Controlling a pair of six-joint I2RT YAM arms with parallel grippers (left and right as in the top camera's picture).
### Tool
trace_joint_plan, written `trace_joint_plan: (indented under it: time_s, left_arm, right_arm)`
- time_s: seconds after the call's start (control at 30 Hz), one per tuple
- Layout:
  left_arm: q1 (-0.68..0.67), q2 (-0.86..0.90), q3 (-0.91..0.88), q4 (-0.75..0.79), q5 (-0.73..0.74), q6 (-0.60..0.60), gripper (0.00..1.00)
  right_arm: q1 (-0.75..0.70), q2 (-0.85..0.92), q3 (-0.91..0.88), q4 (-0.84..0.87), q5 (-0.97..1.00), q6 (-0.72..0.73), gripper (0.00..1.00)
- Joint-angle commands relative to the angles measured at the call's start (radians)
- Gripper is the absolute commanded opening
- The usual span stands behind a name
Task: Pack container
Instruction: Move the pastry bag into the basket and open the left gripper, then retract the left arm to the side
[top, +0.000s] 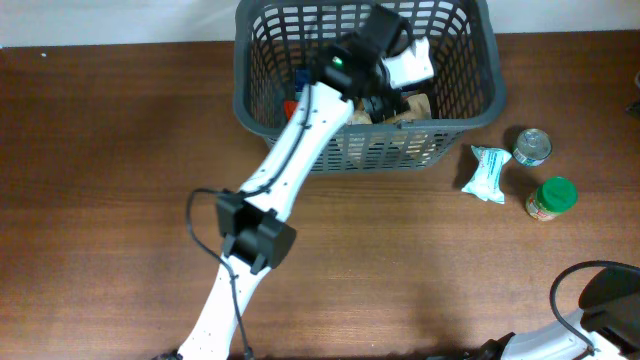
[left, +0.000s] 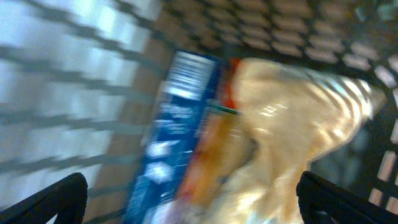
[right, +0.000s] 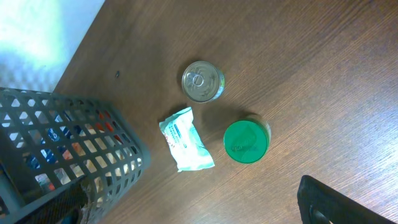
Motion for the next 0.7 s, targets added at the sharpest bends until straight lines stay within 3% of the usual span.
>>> trace_joint_plan:
  time_s: [0.0,0.23,0.4,0.67]
  left_arm:
    - [0.088,-0.222,0.121,0.007,-0.021,-0.111,0.99]
    - [0.253,-0.445,0.146,-0.056,-0.030,-0.124,1.00]
    - [0.403,-0.488,0.146,-0.216,-0.166,-0.169,0.99]
    - [0.681,-0.470,0.003,-0.299,-0.170,-0.513,0.99]
  right_arm:
    - [0.005,-0.001,-0.005,0.000,-0.005,0.005,0.99]
    - [0.005,-0.001,-0.005,0.002,-0.006,0.005,0.99]
    - [0.005,-0.001,-0.005,0.152,-0.006,0.008,0.99]
    - [0.005,-0.001,-0.005,0.261,0.002,0.008,0.99]
